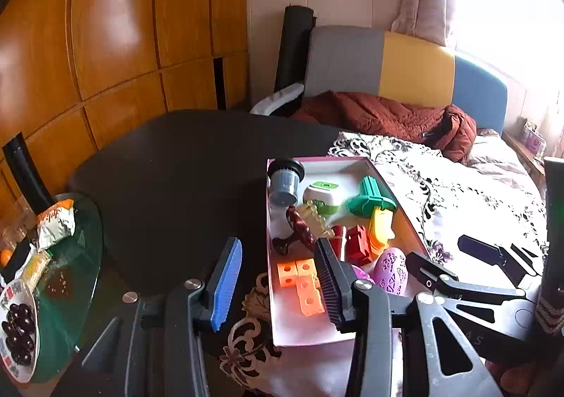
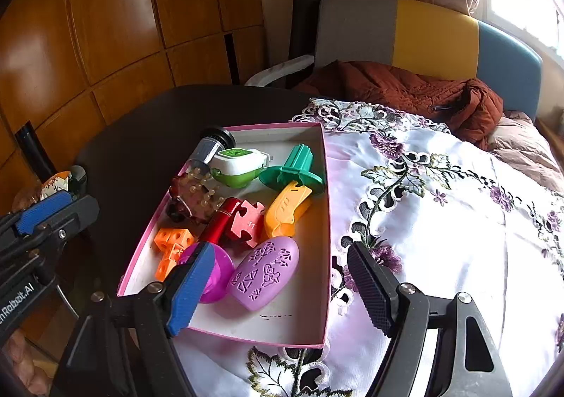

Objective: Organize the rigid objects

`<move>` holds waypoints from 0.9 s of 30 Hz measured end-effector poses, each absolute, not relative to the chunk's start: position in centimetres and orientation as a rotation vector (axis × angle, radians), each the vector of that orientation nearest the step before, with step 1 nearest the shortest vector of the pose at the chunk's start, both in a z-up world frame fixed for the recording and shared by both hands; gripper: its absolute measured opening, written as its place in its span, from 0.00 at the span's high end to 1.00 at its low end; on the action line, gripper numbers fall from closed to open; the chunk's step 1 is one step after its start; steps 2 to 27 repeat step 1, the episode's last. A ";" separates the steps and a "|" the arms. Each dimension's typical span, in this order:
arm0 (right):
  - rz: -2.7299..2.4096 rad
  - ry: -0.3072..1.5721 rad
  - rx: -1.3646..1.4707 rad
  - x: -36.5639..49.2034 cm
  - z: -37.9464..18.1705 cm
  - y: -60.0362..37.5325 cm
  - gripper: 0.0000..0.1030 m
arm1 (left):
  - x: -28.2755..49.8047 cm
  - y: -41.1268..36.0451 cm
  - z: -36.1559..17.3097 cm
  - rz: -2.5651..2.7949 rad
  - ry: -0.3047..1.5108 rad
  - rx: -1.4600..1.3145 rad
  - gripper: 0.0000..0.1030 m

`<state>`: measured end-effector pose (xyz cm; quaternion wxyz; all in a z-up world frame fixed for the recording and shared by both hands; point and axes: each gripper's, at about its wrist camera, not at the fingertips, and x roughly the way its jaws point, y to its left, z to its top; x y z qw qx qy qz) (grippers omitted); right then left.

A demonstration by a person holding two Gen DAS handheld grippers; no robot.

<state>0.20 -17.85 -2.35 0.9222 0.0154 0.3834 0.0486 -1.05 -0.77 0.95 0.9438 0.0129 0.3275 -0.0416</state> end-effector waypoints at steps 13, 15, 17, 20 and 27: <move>0.098 0.785 0.031 0.2 -2.3 -17.9 0.24 | -1.0 -0.8 1.0 -0.089 0.669 0.030 0.58; 0.098 0.785 0.031 0.2 -2.3 -17.9 0.24 | -1.0 -0.8 1.0 -0.089 0.669 0.030 0.58; 0.098 0.785 0.031 0.2 -2.3 -17.9 0.24 | -1.0 -0.8 1.0 -0.089 0.669 0.030 0.58; 0.098 0.785 0.031 0.2 -2.3 -17.9 0.24 | -1.0 -0.8 1.0 -0.089 0.669 0.030 0.58; 0.098 0.785 0.031 0.2 -2.3 -17.9 0.24 | -1.0 -0.8 1.0 -0.089 0.669 0.030 0.58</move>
